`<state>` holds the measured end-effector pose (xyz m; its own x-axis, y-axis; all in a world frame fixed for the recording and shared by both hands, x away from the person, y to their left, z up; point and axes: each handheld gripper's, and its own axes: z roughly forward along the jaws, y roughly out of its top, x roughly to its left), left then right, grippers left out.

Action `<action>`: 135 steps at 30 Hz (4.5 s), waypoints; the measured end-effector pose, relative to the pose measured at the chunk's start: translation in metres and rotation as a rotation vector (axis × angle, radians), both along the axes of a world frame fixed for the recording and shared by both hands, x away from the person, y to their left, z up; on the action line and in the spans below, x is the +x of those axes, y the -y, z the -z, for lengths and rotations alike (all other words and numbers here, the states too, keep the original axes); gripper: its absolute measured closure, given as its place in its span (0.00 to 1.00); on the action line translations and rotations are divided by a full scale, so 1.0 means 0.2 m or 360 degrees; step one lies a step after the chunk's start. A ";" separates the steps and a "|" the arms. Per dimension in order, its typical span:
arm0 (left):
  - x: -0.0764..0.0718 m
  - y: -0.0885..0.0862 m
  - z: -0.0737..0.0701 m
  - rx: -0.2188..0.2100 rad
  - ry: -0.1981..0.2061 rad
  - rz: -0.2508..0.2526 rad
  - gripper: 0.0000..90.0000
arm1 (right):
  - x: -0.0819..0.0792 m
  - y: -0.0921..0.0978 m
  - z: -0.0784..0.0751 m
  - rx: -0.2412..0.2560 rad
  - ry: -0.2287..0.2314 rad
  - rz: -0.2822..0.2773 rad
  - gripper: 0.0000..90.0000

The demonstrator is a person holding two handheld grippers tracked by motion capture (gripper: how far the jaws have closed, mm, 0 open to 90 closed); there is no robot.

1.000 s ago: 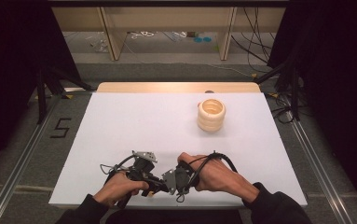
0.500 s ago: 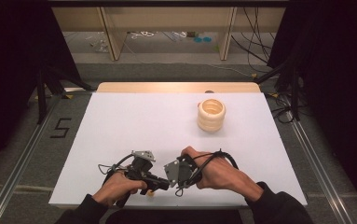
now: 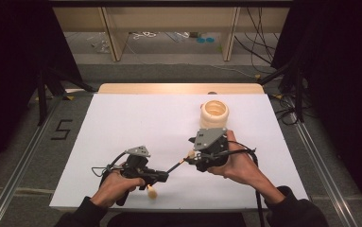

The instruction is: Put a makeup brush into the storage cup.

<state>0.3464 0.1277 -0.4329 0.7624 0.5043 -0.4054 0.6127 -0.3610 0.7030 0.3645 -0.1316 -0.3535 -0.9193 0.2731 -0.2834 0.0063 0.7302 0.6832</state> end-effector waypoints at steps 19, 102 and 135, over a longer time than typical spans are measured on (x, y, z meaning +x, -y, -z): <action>0.00 -0.08 -0.08 -0.0149 0.0223 -0.0320 0.93 | 0.12 0.19 0.15 0.0806 -0.0478 0.0432 0.33; -0.04 -0.07 -0.18 -0.0311 0.0362 -0.0490 0.93 | 0.15 -0.17 0.32 0.1776 -0.1078 0.0455 0.76; -0.05 -0.06 -0.18 -0.0306 0.0394 -0.0400 0.74 | 0.13 -0.18 0.32 0.1828 -0.1099 0.0375 0.93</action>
